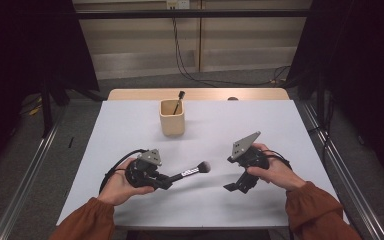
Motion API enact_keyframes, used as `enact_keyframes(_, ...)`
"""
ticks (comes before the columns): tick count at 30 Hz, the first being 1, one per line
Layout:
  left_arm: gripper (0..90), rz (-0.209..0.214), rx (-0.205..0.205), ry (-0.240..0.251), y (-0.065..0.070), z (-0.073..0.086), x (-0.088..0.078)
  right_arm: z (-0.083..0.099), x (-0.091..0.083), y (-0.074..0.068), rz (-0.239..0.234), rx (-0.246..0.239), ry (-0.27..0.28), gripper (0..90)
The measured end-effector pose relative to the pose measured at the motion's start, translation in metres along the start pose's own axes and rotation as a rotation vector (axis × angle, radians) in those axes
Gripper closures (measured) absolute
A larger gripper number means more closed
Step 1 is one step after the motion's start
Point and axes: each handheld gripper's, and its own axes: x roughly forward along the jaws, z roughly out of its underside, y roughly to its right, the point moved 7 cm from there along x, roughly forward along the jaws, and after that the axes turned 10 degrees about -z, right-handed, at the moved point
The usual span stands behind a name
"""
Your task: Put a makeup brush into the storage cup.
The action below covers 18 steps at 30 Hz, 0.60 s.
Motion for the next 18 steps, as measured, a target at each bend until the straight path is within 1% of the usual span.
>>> enact_keyframes(1,74.5,-0.002,-0.01,0.01,-0.001,0.001,-0.001,0.001,0.0,0.0,0.002,0.0,0.004,4.1)
enact_keyframes(2,74.5,-0.005,-0.009,0.013,-0.002,0.001,-0.001,0.002,0.001,-0.001,0.007,0.007,0.006,3.9)
enact_keyframes(3,74.5,-0.006,-0.018,0.028,-0.003,0.001,-0.003,0.002,0.001,-0.001,0.01,0.012,0.009,4.0)
enact_keyframes(4,74.5,-0.004,-0.012,0.033,-0.004,0.0,-0.005,0.004,0.002,-0.001,0.009,0.01,0.014,4.0)
enact_keyframes(5,74.5,-0.005,-0.028,0.052,-0.003,-0.001,-0.005,0.005,0.003,-0.001,0.001,0.017,0.014,3.7)
enact_keyframes(7,74.5,-0.003,-0.039,0.086,-0.003,-0.003,-0.008,0.006,0.004,-0.002,-0.003,0.017,0.024,3.7)
enact_keyframes(8,74.5,-0.005,-0.032,0.09,-0.004,-0.004,-0.009,0.006,0.004,-0.002,-0.005,0.018,0.031,3.8)
enact_keyframes(9,74.5,-0.007,-0.037,0.104,-0.004,-0.005,-0.011,0.007,0.005,-0.003,-0.007,0.021,0.039,3.8)
enact_keyframes(10,74.5,0.005,-0.045,0.118,-0.003,-0.006,-0.012,0.007,0.005,-0.003,-0.004,0.02,0.049,3.8)
enact_keyframes(11,74.4,0.013,-0.04,0.12,-0.003,-0.006,-0.012,0.006,0.005,-0.003,0.003,0.012,0.063,3.8)
enact_keyframes(13,74.4,0.013,-0.042,0.134,-0.003,-0.007,-0.013,0.006,0.004,-0.004,0.004,0.006,0.081,3.8)
enact_keyframes(14,74.4,0.013,-0.039,0.136,-0.003,-0.008,-0.014,0.006,0.004,-0.004,0.003,0.004,0.099,3.8)
enact_keyframes(16,74.5,0.023,-0.053,0.151,-0.001,-0.009,-0.014,0.005,0.004,-0.005,0.012,0.005,0.123,3.7)
enact_keyframes(17,74.5,0.02,-0.051,0.152,-0.001,-0.009,-0.014,0.005,0.003,-0.006,0.014,0.006,0.13,3.6)
enact_keyframes(18,74.5,0.018,-0.058,0.16,-0.001,-0.01,-0.014,0.005,0.004,-0.006,0.009,0.001,0.139,3.6)
